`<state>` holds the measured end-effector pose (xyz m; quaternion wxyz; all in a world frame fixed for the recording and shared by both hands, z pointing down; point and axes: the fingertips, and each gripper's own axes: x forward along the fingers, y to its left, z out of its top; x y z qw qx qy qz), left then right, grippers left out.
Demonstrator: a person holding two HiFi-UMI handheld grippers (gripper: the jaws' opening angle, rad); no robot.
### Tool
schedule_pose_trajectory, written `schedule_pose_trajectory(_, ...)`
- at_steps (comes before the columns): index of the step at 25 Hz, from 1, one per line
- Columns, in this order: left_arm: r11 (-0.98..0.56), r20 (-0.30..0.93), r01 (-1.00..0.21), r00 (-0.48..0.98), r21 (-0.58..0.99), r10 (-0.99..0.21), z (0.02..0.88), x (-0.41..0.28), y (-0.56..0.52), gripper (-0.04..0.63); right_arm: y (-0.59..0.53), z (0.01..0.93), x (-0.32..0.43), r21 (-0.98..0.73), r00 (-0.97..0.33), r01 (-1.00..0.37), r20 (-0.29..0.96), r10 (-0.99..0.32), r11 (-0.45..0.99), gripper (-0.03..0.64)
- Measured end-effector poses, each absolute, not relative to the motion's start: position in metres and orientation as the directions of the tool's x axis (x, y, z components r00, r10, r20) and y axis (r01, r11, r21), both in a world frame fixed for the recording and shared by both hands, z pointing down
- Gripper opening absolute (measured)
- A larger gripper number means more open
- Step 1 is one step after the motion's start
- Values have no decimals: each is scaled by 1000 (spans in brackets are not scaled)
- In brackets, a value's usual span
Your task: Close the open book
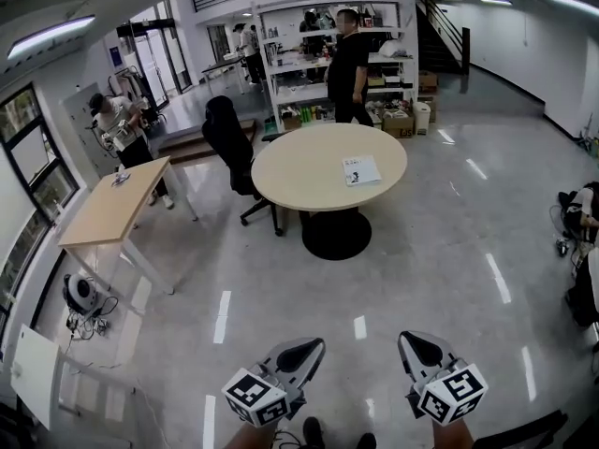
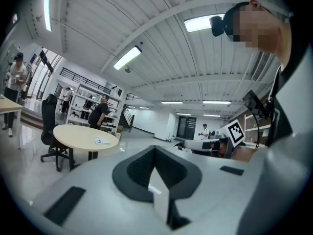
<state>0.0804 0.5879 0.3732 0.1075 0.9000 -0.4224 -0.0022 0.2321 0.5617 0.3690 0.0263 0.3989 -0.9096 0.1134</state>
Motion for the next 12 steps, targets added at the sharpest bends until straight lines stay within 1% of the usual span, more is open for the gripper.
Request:
schedule_pose_trajectory(2,-603,94,-773,628,198,-773,372,87,591,-14,563,373,241,-181,-680,-733,147,-719,656,-2)
schedule_pose_trajectory(7,-635,118,-759,650,141,-751,376,100,604,-14,569,373,243,-116,-670,-742,145,-728,660,-2)
schedule_pose_trajectory(12,-634,101,-759,650,151,-753,370,94,610,-14,575,370,244,-155,-654,-756,138,-743,636,-2)
